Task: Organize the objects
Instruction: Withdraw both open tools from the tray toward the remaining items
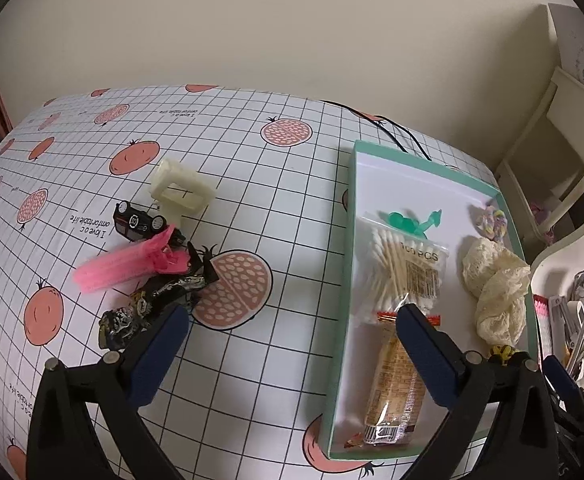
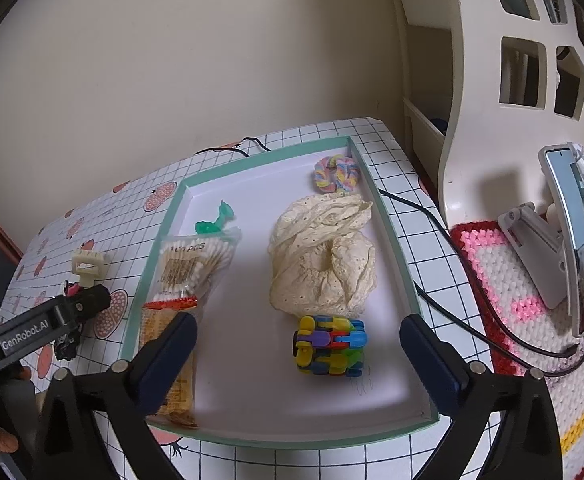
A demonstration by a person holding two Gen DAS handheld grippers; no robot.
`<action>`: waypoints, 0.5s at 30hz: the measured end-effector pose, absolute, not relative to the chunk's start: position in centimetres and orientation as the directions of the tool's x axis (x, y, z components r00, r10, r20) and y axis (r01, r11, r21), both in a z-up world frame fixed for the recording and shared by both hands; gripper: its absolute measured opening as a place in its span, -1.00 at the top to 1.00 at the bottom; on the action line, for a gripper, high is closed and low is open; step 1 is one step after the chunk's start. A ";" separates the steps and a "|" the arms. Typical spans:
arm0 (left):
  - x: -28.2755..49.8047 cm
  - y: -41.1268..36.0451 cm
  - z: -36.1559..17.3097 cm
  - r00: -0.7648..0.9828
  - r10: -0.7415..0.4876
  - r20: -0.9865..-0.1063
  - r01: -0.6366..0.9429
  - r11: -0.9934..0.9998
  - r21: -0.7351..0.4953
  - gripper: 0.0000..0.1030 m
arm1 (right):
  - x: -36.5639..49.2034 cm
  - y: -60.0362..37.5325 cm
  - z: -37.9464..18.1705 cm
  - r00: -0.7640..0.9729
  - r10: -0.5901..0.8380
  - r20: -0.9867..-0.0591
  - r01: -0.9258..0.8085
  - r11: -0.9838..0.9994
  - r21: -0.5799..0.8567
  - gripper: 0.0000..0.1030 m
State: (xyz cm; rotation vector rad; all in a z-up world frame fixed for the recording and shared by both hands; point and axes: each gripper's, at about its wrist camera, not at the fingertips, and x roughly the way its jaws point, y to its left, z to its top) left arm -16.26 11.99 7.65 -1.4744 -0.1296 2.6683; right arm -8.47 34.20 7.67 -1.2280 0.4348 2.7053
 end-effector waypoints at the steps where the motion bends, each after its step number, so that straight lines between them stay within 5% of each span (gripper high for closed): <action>1: -16.3 11.9 7.6 -0.530 0.118 -0.840 -0.038 -0.993 -0.116 -1.00 | -8.5 34.1 7.6 -0.656 0.006 -0.754 -0.242 -0.949 0.202 -1.00; 15: -16.2 11.4 7.9 -0.524 0.140 -0.840 -0.060 -0.990 -0.128 -1.00 | -8.6 33.4 8.2 -0.662 0.007 -0.750 -0.228 -0.954 0.192 -1.00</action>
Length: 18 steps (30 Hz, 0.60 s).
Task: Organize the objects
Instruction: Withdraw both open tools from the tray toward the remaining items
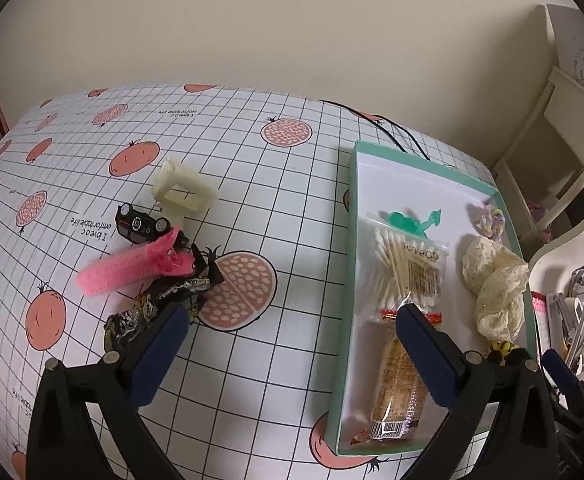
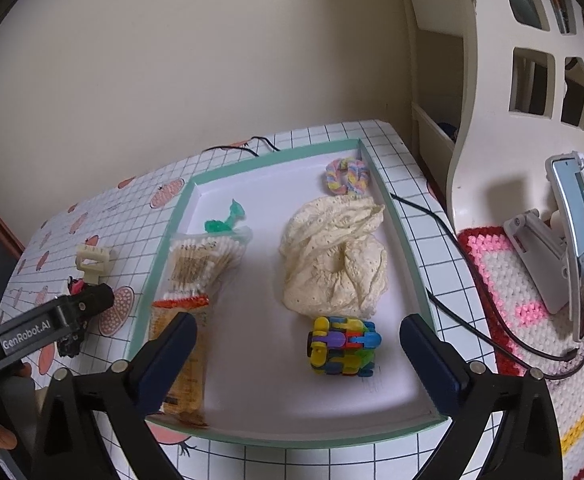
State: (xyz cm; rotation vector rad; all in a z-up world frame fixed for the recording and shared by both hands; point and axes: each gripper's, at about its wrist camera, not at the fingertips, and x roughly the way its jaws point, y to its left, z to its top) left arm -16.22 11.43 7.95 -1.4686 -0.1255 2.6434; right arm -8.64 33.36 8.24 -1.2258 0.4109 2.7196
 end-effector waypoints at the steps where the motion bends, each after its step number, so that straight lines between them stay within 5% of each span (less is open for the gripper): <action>1: -16.2 11.3 8.1 -0.525 0.143 -0.839 -0.064 -0.990 -0.129 -1.00 | -8.7 33.3 8.4 -0.664 0.010 -0.748 -0.231 -0.954 0.193 -1.00; 18: -16.9 3.9 13.5 -0.614 0.215 -0.759 -0.088 -0.975 -0.205 -1.00 | -9.0 29.6 14.5 -0.744 -0.045 -0.666 -0.137 -0.966 0.219 -1.00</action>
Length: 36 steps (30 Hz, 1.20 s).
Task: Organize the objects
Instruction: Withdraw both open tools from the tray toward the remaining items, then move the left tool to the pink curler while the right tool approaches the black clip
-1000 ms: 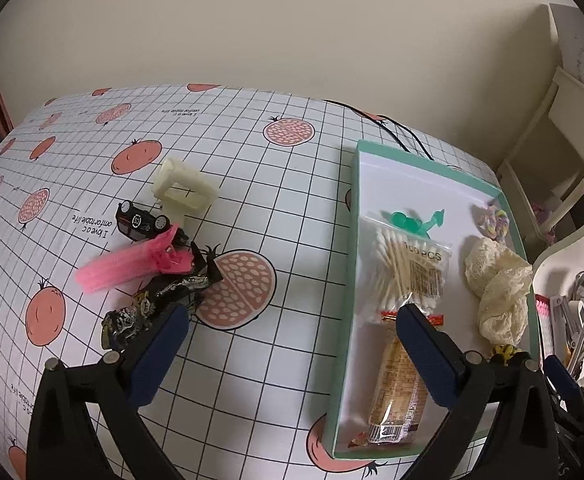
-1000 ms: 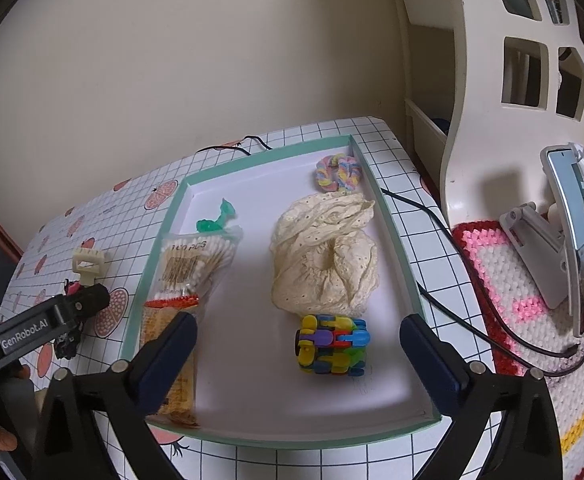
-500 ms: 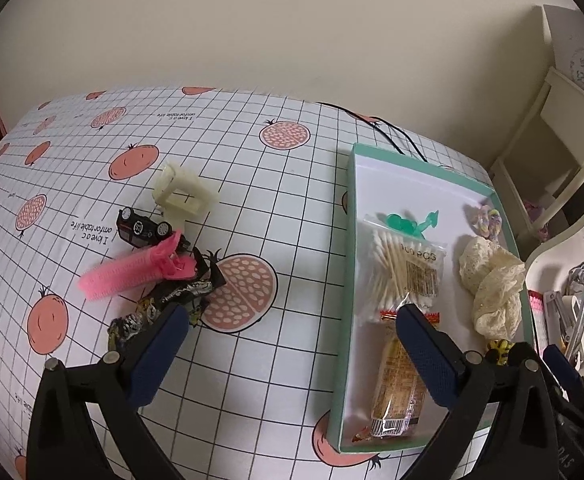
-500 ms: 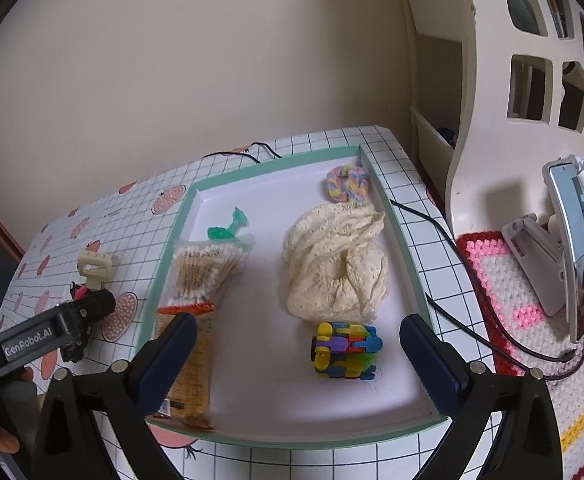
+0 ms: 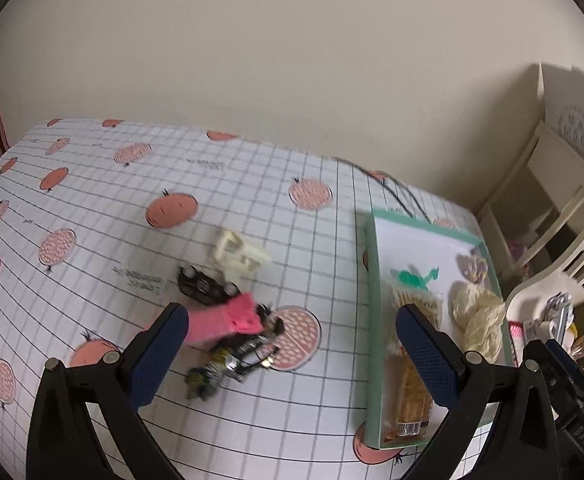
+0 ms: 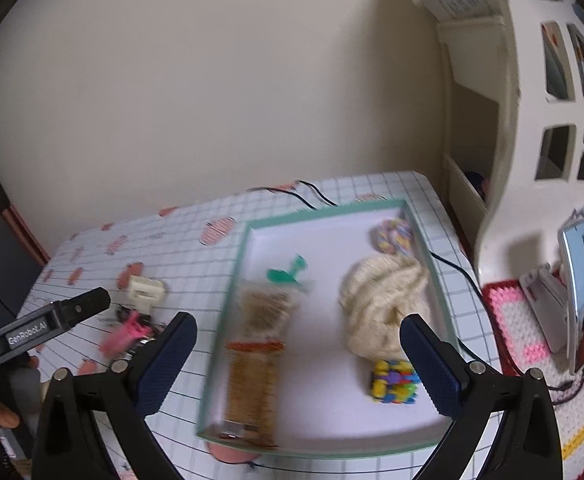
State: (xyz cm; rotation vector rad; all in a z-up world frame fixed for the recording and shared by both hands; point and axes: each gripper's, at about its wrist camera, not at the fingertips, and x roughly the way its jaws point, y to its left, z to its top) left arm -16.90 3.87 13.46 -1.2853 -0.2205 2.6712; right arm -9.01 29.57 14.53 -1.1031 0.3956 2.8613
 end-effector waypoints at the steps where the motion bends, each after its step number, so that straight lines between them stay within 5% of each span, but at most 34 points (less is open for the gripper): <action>1: -17.0 3.4 13.8 -0.618 0.220 -0.755 -0.089 -0.973 -0.211 -1.00 | -9.1 29.3 14.8 -0.747 -0.051 -0.663 -0.131 -0.966 0.221 -1.00; 17: -18.1 -2.2 15.4 -0.557 0.216 -0.802 -0.063 -0.974 -0.219 -1.00 | -12.1 19.8 17.7 -0.713 -0.159 -0.683 0.014 -0.977 0.213 -1.00; 36: -21.9 -5.9 11.0 -0.474 0.136 -0.870 -0.036 -0.990 -0.135 -0.98 | -17.5 11.8 12.6 -0.582 -0.174 -0.794 0.115 -0.985 0.131 -0.96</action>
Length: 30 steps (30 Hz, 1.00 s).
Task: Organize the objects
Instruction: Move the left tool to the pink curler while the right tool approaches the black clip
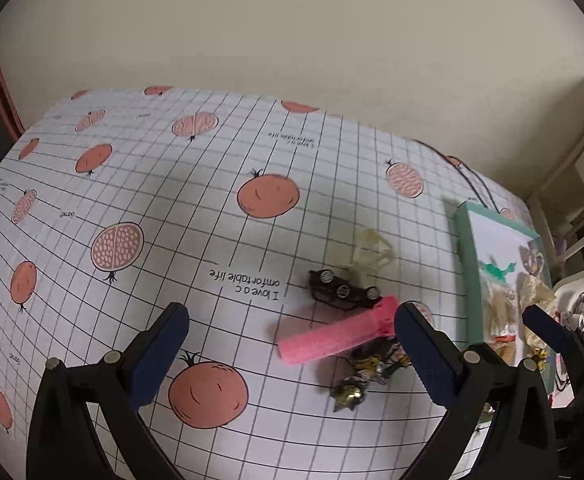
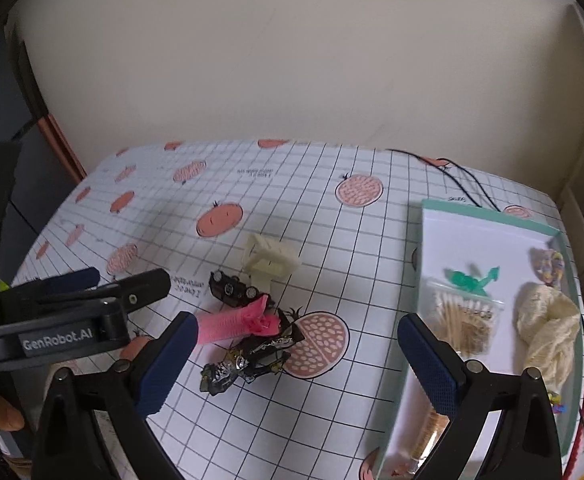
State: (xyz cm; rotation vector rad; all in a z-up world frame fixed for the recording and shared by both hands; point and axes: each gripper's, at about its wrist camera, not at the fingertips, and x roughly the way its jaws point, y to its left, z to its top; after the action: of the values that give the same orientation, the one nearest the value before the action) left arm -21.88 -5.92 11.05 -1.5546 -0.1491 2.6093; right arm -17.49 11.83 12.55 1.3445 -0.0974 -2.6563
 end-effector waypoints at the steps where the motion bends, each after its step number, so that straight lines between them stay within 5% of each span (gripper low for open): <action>1: -22.0 -6.1 10.8 -0.471 0.141 -0.871 -0.038 -0.989 -0.140 -0.98 | -17.7 11.6 12.0 -0.573 -0.174 -0.801 0.122 -0.984 0.127 -0.96; 30: -22.6 -5.5 7.3 -0.412 0.141 -0.900 -0.089 -0.989 -0.114 -0.98 | -19.1 8.0 4.1 -0.446 -0.179 -0.877 0.119 -0.983 0.140 -0.97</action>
State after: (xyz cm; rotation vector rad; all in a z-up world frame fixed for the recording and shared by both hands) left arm -22.58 -5.49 7.28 -1.6201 -0.0726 2.5288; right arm -19.14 7.97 4.11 1.5447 -0.0862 -2.5304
